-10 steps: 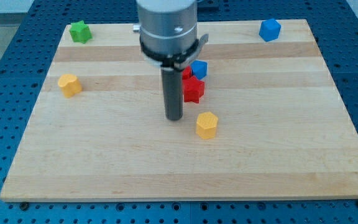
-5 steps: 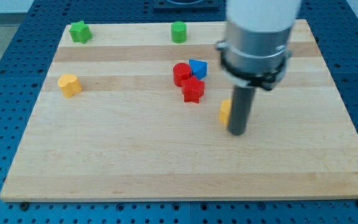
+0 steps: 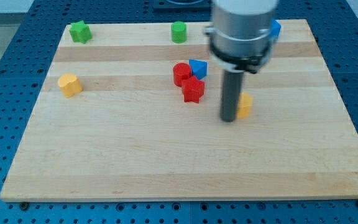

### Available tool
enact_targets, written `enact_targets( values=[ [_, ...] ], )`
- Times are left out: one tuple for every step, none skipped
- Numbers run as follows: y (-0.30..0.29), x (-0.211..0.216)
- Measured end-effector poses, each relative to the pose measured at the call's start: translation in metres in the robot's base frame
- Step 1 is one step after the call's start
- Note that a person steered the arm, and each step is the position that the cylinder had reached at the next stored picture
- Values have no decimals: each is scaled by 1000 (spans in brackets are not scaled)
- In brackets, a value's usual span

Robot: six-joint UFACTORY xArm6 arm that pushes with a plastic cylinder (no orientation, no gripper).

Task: Place the yellow hexagon towards center right side

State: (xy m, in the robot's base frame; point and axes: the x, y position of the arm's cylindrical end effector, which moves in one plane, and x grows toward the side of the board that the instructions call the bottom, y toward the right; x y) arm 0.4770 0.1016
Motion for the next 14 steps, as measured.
enact_targets(
  values=[
    [54, 0],
    [38, 3],
    [-13, 6],
    [9, -6],
    [76, -24],
    [116, -44],
    [97, -31],
    [49, -13],
    [-1, -16],
    [7, -30],
    [59, -40],
    [112, -53],
    [115, -51],
    [66, -35]
  ],
)
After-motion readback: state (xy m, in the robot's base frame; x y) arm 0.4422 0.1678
